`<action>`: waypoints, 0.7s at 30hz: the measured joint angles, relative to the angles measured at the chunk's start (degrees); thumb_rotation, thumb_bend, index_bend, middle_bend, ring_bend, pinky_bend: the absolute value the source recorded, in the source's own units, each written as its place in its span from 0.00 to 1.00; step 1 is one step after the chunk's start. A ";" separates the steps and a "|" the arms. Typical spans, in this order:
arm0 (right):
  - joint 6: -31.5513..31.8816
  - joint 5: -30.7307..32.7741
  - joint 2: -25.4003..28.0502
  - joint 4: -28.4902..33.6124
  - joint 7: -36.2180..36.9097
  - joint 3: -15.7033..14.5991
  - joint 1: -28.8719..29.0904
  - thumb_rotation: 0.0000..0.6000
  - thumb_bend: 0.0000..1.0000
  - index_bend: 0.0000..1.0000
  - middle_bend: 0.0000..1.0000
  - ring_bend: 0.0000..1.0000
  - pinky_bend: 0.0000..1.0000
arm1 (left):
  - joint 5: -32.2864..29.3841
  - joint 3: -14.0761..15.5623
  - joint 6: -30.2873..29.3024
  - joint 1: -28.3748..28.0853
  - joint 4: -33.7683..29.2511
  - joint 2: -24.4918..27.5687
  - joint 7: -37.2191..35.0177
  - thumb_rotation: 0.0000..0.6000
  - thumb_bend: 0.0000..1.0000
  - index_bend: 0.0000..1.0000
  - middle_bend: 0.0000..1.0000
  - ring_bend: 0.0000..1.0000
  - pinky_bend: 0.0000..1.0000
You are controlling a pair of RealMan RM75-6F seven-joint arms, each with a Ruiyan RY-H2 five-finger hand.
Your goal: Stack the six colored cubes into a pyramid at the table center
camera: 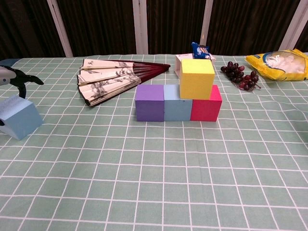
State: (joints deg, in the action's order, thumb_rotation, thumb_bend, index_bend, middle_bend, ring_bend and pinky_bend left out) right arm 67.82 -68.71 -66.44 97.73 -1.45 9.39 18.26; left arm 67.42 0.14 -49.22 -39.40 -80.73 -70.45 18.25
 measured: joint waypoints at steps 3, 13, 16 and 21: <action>-0.10 -0.06 0.00 -0.02 0.05 -0.06 0.01 1.00 0.21 0.00 0.01 0.00 0.00 | -0.54 -0.51 -0.22 0.18 -0.66 0.18 -0.26 1.00 0.11 0.00 0.43 0.07 0.00; -0.04 -0.25 0.05 0.26 0.05 -0.12 -0.02 1.00 0.20 0.00 0.01 0.00 0.00 | -3.95 -2.80 -1.54 0.88 -4.58 0.14 -0.95 1.00 0.16 0.00 0.45 0.08 0.00; -0.11 -0.27 0.05 0.27 0.11 -0.14 0.00 1.00 0.21 0.00 0.01 0.00 0.00 | -6.17 -4.02 -2.01 0.66 -6.61 0.28 -0.33 1.00 0.18 0.00 0.45 0.08 0.00; -0.23 -0.19 0.09 0.31 0.32 -0.07 0.03 1.00 0.20 0.00 0.01 0.00 0.00 | -12.69 -6.88 -2.98 -1.25 -11.94 1.12 4.28 1.00 0.22 0.00 0.45 0.08 0.01</action>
State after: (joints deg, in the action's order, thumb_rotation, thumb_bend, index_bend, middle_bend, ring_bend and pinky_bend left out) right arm 67.59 -68.90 -66.36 98.04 -1.14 9.33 18.30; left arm 54.73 -6.74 -52.20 -40.66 -92.66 -69.33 22.53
